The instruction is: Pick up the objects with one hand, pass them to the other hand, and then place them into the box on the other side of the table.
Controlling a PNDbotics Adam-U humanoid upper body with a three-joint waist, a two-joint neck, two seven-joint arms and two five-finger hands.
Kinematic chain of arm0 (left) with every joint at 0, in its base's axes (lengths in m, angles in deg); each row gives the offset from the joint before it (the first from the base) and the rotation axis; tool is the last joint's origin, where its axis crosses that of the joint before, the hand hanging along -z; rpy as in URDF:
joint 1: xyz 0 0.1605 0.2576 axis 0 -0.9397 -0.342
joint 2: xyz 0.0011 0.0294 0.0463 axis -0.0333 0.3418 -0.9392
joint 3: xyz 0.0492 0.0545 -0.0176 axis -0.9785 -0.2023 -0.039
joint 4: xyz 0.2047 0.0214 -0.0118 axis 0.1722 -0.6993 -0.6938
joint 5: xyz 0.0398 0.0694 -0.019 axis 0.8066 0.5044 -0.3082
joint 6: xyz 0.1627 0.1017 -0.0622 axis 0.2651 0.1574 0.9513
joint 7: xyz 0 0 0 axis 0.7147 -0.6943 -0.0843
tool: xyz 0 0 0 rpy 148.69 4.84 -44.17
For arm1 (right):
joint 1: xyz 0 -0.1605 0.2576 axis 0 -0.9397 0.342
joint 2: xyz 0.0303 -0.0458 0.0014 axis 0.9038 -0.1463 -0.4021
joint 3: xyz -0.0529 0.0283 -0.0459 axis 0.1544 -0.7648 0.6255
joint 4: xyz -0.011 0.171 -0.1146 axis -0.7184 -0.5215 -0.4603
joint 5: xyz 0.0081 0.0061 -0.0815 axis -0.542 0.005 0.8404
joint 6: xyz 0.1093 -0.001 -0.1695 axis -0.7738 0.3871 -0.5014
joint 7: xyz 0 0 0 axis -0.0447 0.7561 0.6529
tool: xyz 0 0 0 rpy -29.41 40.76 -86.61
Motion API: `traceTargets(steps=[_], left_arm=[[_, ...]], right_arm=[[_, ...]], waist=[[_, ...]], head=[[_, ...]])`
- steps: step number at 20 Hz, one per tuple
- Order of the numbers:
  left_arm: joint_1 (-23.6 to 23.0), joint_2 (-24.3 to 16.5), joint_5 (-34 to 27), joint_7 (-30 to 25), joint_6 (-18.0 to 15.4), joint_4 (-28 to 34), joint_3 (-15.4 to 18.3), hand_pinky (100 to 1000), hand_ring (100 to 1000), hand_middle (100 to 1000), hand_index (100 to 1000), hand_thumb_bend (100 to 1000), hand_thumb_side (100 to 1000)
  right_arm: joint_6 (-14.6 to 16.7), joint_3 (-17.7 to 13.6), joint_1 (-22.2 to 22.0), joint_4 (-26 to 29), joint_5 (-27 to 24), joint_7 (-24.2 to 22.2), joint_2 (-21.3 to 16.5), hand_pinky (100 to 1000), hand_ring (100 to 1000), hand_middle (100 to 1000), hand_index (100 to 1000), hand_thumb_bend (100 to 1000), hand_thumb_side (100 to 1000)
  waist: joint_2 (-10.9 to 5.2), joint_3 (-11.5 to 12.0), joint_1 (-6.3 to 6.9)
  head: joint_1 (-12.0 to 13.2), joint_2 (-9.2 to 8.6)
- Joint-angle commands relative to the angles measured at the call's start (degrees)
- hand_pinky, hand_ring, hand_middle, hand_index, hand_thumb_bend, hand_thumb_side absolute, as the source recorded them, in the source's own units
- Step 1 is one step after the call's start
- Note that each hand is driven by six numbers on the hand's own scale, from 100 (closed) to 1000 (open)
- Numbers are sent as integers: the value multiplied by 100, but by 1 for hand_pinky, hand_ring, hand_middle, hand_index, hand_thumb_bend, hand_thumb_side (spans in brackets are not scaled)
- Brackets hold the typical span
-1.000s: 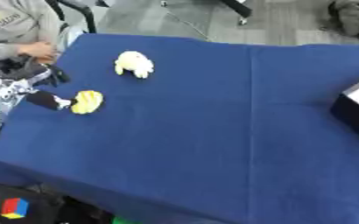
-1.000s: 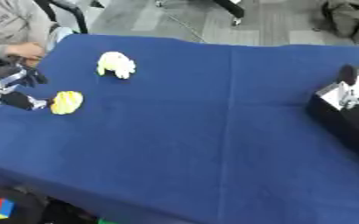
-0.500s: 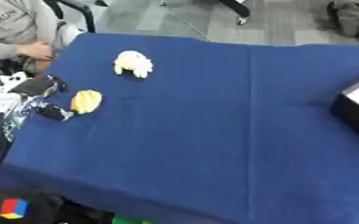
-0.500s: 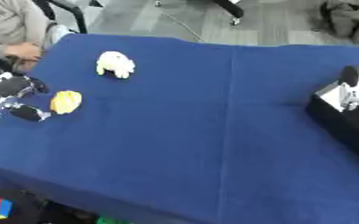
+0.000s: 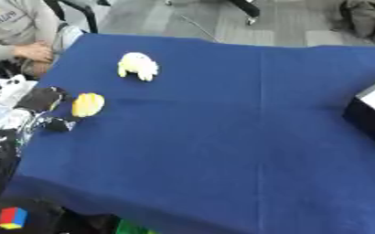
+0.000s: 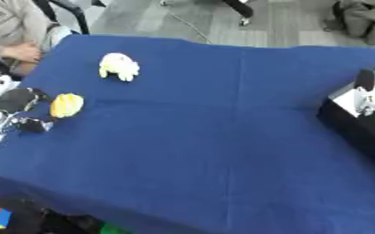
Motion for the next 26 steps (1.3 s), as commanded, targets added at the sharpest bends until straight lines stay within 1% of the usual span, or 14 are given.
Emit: traceTargets(steps=[1,2,6,11,14,20,22,26], left_arm=[[80,-151,-283,-178,-107,-9,41,742,633,646,762,242,335],[83,-145,-367,-279,-158,-24,38,743,630,642,759,215,330],[88,-106,-624,-568,-307,-61,26,744,622,630,749,182,325],[96,-120,-815,-560,-329,-29,46,750,625,639,761,154,308],[113,-237,-961,-570,-366,82,61,758,634,653,775,155,302],[173,-577,-1308,-861,-471,366,145,765,638,658,783,149,289],[186,-624,-1399,-1019,-516,412,146,769,645,664,787,145,319],[212,-595,-1372,-1276,-571,393,110,775,663,681,798,151,415]], right_arm=[[-5,-57,59,85,-27,28,-99,823,835,716,938,100,100],[-5,-57,59,85,-31,29,-98,823,835,715,937,100,100],[-23,-59,49,77,-41,37,-98,821,834,712,934,100,100],[-105,-70,48,75,-25,60,-106,818,832,707,930,100,100],[-132,-67,50,75,-18,65,-116,818,831,707,929,100,100],[-151,-67,43,65,-7,63,-134,818,831,706,928,100,100],[-151,-62,41,61,-8,61,-133,818,831,706,928,100,100],[-157,-55,44,55,-21,59,-132,817,830,705,928,100,100]], waist=[[-47,-3,-9],[-47,-4,-9],[-45,-6,-11],[-41,-16,-23],[-45,-10,-23],[-68,11,-6],[-74,16,-3],[-75,10,-15]], head=[[19,-13],[22,-13],[29,-13],[20,-13],[7,-13],[18,-13],[19,-13],[23,-13]])
